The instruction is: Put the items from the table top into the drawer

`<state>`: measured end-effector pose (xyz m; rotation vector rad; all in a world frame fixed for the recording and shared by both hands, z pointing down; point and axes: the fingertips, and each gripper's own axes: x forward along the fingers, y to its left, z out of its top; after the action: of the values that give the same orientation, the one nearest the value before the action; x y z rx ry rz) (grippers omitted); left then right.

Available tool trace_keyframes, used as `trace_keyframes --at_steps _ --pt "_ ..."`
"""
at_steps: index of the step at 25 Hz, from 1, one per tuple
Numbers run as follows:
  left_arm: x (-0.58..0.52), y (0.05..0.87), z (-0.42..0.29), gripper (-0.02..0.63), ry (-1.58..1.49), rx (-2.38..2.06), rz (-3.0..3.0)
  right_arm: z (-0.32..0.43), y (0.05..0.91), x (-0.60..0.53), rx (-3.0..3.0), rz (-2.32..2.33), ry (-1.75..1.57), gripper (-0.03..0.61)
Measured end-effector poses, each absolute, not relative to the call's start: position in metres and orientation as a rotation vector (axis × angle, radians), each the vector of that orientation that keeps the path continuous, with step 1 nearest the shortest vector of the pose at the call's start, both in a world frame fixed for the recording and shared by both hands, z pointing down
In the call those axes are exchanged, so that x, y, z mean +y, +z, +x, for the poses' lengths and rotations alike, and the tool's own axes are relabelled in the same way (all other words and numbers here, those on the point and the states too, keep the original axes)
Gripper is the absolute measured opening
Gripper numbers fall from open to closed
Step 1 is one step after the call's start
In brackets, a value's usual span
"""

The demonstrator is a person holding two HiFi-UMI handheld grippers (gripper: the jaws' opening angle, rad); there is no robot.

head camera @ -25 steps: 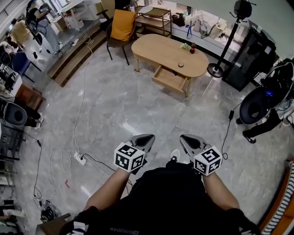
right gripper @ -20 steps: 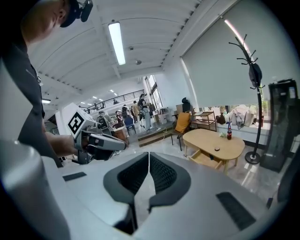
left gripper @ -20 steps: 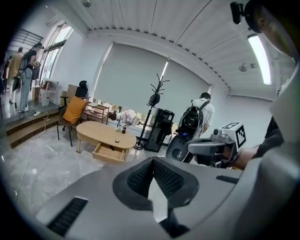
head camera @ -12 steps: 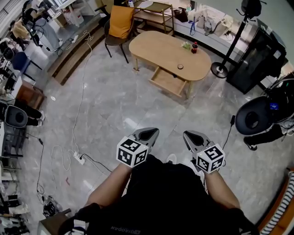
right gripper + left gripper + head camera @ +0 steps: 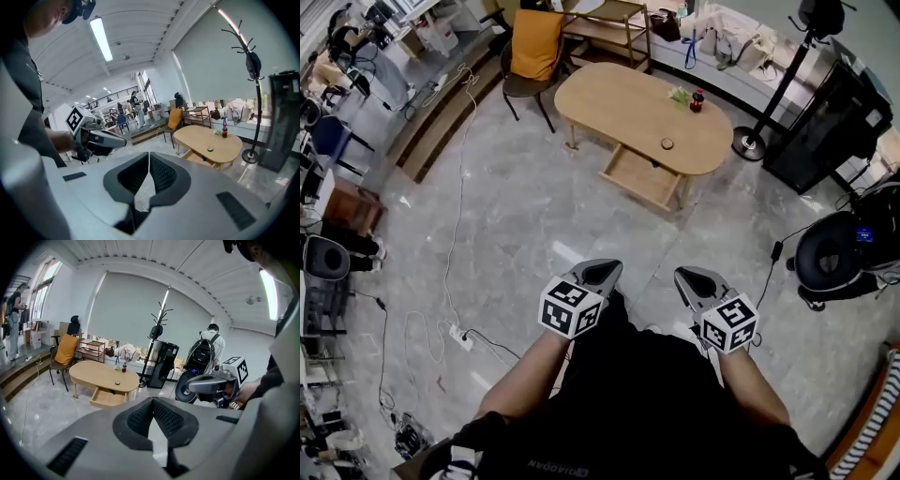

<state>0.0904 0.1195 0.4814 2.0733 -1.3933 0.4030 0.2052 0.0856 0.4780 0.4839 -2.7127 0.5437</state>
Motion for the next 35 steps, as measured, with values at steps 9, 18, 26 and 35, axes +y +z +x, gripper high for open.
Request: trace_keyframes --at_steps 9,18,26,35 --pt "-0.004 0.459 -0.013 0.005 0.434 -1.347 2.179 0.109 0.460 -0.024 -2.649 0.569 0.409 0.005" --pt "-0.064 0.490 -0.110 0.005 0.490 -1.305 2.154 0.033 0.497 -0.091 -2.473 0.551 0.175 0.005" --pt "-0.086 0.523 -0.161 0.005 0.456 -1.332 2.026 0.005 0.545 -0.156 -2.386 0.569 0.268 0.005" --pt "-0.170 0.558 -0.175 0.005 0.568 -1.330 1.946 0.002 0.660 -0.289 -2.215 0.514 0.192 0.005"
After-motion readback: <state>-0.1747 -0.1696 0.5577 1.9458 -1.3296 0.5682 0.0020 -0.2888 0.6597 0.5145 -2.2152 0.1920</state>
